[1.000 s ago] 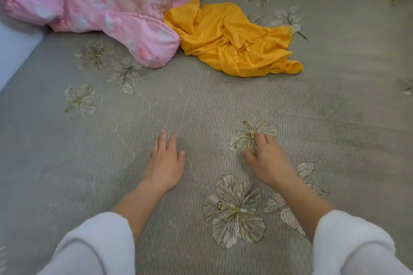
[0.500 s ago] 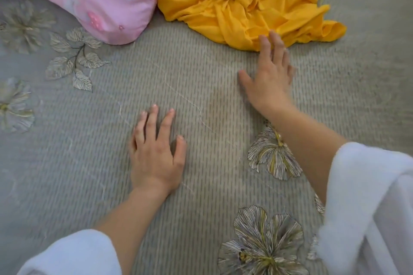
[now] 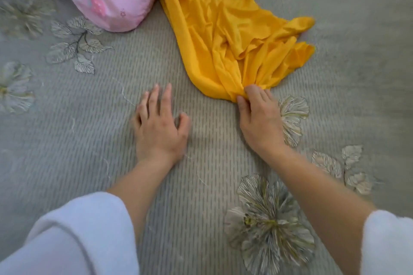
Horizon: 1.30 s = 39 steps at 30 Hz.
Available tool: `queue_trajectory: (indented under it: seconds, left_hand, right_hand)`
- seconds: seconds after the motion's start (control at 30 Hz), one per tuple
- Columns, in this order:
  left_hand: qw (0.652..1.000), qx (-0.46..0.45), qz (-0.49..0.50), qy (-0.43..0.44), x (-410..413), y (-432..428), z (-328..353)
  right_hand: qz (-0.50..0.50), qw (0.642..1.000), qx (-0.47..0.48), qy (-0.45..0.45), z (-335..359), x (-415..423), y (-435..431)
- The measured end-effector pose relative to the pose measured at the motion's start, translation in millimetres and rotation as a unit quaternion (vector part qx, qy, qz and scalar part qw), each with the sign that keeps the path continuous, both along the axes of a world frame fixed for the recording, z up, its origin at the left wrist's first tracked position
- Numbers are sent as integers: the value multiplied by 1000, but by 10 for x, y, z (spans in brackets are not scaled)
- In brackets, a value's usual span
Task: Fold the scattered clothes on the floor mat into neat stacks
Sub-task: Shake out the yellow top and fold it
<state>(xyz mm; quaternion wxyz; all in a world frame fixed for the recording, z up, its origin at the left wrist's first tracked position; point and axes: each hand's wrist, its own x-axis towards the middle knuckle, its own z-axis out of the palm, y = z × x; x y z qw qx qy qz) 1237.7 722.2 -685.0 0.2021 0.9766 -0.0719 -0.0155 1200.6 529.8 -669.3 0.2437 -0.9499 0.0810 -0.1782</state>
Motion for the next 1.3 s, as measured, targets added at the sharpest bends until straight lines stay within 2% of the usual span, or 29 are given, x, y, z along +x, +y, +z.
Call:
queue_trajectory:
  seconds: [0.07,0.17,0.33,0.47,0.53,0.6,0.67,0.7,0.73,0.8,0.87,0.9,0.93,1.0,1.03,1.1,1.17,1.23,1.27,1.3]
  left_hand:
    - [999,-16,-43,-30,-39,-21,36]
    - [981,24,-157,-110,-212,3,72]
    - [945,84,-297,-103,-813,254,181]
    - [900,142,-379,-163,-1404,574,362]
    - [884,137,-429,-126,-1825,681,449]
    - [862,124,-490,-33,-2343,723,537]
    - [843,98,-520,101,-2795,735,604]
    - [838,81,-515,158,-2964,739,652]
    - [846,53,-504,165,-3072,753,699]
    - [895,-11,-441,69,-3132,829,745]
    - [957,-13,-290,-6,-3016,971,735]
    - [979,11,-206,-10,-2906,1065,724]
    - [992,30,-124,26,-2788,1177,708]
    - [988,52,12,145,-2539,1384,667]
    - [979,63,48,189,-2442,1479,649]
    - [972,59,56,221,-2341,1613,623]
    - [969,-43,69,233,-2322,1734,613]
    - [936,-188,130,268,-2369,1846,668]
    - [921,-235,144,277,-2407,1917,693]
    - [919,-247,131,277,-2449,1991,715]
  right_hand:
    - [-17,999,37,13,46,-252,104]
    - [-28,991,106,74,109,-713,276]
    - [70,966,15,249,262,-1751,519]
    - [69,936,52,341,432,-2418,363]
    - [71,927,26,366,543,-2730,228]
    - [71,920,-37,385,670,-3021,133]
    - [50,920,-115,372,723,-3301,39]
    - [24,915,-148,373,749,-3421,5]
    - [-14,908,-168,383,766,-3514,-22]
    - [-99,903,-154,389,772,-3647,-3]
    - [-144,915,-131,353,771,-3698,131]
    - [-143,925,-119,331,768,-3695,231]
    - [-129,936,-106,310,749,-3674,345]
    - [-74,951,-73,292,714,-3570,602]
    - [-52,954,-56,291,695,-3492,739]
    - [-18,957,-30,288,646,-3258,1000]
    - [7,964,-11,264,596,-2949,1219]
    - [26,971,-3,238,565,-2611,1382]
    - [43,973,-12,226,557,-2445,1448]
    - [63,973,-29,218,546,-2282,1522]
